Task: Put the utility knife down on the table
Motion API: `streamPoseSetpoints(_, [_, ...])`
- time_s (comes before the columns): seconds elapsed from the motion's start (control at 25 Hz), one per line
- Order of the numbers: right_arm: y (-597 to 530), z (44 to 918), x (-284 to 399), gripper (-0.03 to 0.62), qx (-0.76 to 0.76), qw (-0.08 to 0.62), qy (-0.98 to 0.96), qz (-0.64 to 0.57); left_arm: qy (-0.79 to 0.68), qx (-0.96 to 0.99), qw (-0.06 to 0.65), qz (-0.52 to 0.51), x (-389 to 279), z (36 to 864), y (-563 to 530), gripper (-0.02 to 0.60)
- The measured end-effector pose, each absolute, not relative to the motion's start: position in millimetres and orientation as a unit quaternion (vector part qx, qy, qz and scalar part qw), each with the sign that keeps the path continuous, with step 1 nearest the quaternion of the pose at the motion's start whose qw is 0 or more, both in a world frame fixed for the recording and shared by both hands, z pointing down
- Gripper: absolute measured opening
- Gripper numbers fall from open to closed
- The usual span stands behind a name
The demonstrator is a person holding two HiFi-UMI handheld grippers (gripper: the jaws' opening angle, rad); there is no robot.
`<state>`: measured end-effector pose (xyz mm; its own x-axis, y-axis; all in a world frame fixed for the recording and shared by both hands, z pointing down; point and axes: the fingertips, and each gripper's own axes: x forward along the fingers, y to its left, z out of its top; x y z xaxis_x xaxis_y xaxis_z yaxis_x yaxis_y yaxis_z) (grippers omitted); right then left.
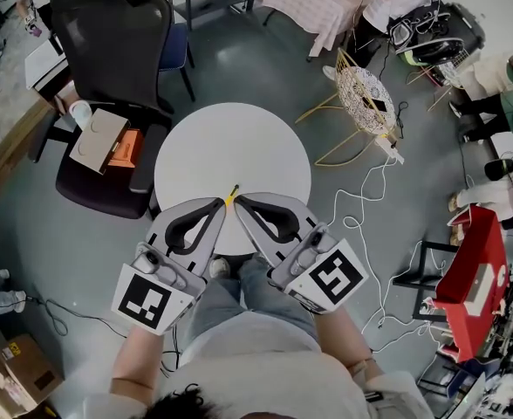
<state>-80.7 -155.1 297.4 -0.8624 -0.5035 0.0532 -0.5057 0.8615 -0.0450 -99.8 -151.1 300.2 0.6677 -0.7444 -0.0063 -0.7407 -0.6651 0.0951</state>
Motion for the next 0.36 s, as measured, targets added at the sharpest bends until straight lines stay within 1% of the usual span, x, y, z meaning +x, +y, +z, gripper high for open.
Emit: streamPoseSetpoints(0.36, [-143.4,293.4,-78.6,0.008,0.266,0.015,-0.964,0.023,-0.404,0.914,0.038,-0.026,-97.6,297.4,-140.3,0.009])
